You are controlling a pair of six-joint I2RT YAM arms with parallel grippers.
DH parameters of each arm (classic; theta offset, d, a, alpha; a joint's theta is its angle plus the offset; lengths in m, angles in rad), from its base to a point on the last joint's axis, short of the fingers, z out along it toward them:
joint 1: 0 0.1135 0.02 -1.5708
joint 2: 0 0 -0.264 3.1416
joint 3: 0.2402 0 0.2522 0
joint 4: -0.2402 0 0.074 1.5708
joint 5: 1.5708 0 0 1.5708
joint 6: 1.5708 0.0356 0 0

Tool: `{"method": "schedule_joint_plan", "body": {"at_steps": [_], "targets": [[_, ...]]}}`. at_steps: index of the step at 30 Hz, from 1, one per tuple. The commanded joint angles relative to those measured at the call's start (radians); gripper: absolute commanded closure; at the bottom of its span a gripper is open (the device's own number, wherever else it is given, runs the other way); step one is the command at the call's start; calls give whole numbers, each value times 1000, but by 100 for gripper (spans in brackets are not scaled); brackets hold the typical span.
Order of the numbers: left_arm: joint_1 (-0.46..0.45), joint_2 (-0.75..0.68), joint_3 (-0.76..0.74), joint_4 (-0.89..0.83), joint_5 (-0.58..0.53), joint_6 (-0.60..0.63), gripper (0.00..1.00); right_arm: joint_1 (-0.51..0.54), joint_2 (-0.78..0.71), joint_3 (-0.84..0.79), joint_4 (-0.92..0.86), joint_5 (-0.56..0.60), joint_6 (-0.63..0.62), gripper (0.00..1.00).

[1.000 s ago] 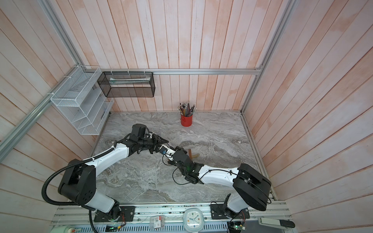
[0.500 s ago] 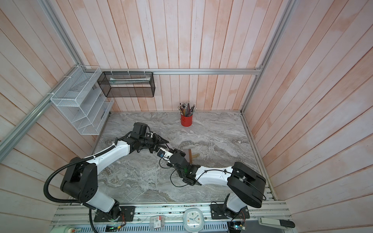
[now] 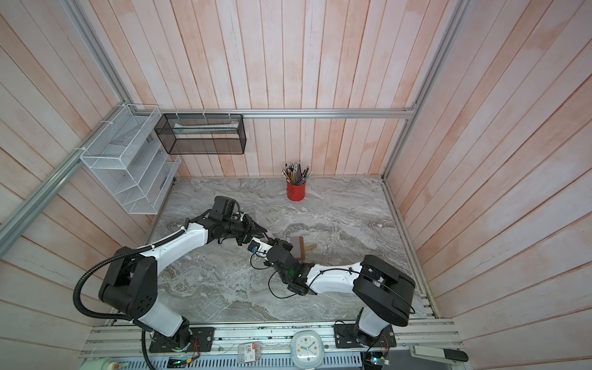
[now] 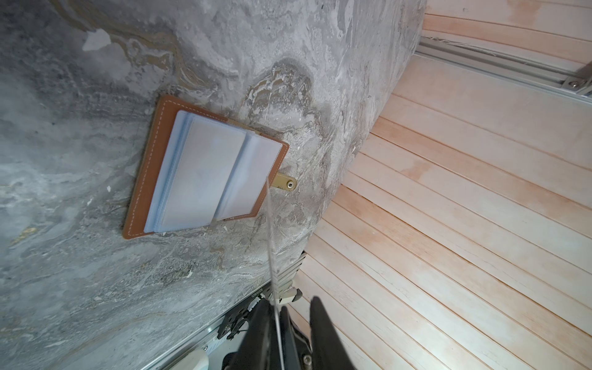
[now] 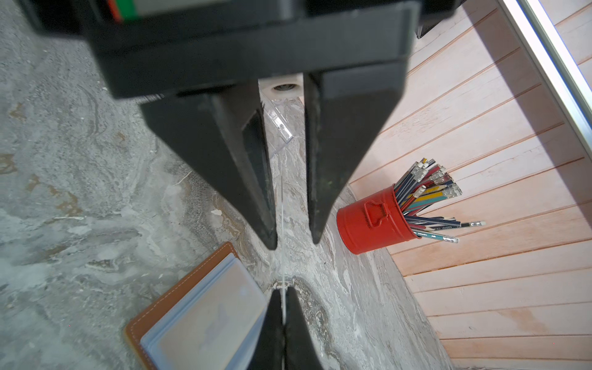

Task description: Take the credit cards out of the card holder

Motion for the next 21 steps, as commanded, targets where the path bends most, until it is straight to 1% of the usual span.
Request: {"method": "schedule_joint_plan", "body": {"at_steps": [1,4,12,14,17,19,21], "targets": [[-2,19,9,-21,1,26,78,7,4,26,18,21,-5,100],[-1,25,8,-21,5,32,82,6,6,30,16,22,-8,100],[-1,30,0,-19,6,40,86,7,19,43,11,19,-14,100],[-1,33,0,-16,6,40,89,7,20,46,10,20,-15,100],[-1,34,0,-19,7,42,90,7,14,46,12,20,-15,100],[-1,34,2,-20,3,48,94,8,12,45,13,20,-15,100],[-1,34,1,-22,3,51,94,8,11,45,14,26,-12,100]]}}
